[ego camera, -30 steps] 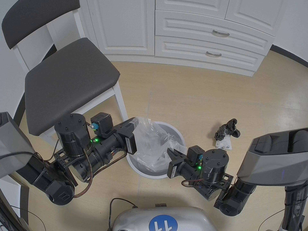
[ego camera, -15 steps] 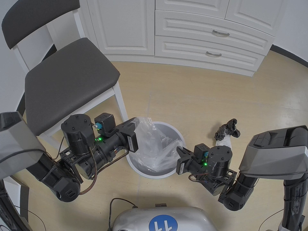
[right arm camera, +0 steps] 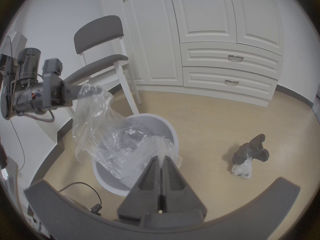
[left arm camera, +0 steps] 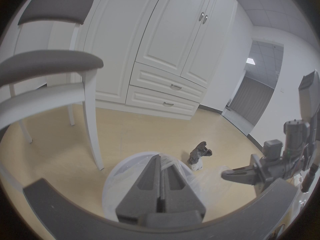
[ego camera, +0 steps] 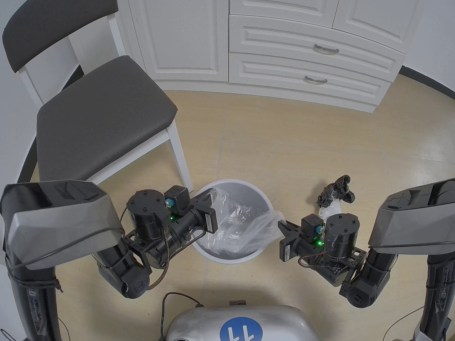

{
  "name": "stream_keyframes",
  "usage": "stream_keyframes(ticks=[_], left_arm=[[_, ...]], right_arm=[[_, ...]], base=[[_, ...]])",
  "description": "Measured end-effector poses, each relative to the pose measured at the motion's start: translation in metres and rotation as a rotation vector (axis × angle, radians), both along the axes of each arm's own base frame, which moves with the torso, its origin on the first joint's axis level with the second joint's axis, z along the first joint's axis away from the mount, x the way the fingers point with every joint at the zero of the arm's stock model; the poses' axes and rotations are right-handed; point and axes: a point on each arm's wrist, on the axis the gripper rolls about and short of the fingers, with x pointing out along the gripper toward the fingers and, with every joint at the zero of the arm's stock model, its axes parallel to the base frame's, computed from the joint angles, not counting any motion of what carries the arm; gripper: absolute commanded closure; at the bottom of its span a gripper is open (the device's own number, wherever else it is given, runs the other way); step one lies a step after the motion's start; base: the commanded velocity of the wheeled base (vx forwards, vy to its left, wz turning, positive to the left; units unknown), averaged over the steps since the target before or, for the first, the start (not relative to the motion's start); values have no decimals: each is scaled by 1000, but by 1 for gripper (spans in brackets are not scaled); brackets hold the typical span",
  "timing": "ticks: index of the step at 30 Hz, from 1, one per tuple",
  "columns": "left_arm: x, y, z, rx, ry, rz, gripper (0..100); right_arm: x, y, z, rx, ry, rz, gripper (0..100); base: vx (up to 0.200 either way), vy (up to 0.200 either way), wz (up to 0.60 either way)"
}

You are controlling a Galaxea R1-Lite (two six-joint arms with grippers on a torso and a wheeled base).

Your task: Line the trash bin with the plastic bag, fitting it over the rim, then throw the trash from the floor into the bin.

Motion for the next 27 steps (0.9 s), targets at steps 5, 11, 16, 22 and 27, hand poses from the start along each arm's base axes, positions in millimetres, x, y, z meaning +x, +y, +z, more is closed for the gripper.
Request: stream_keyframes(ticks=[5, 11, 16, 22, 27], left_arm=[[17, -4, -21, -35, 40, 16, 100], [41, -6, -37, -97, 54, 50, 100], [63, 8, -43, -120, 40, 109, 100], [77, 39, -44, -51, 6, 174, 100], [82, 62, -44, 84, -48, 216, 100]], right_arm=[[0, -9, -1, -31, 3, -12, 100], [0, -15, 1, -51, 0, -20, 100], [5, -26, 3, -92, -19, -47, 100], [11, -48, -1, -187, -26, -74, 100], [12, -63, -7, -249, -12, -69, 100]], base=[[0, 0, 0], [0, 0, 0], [0, 0, 0], [0, 0, 0], [0, 0, 0]])
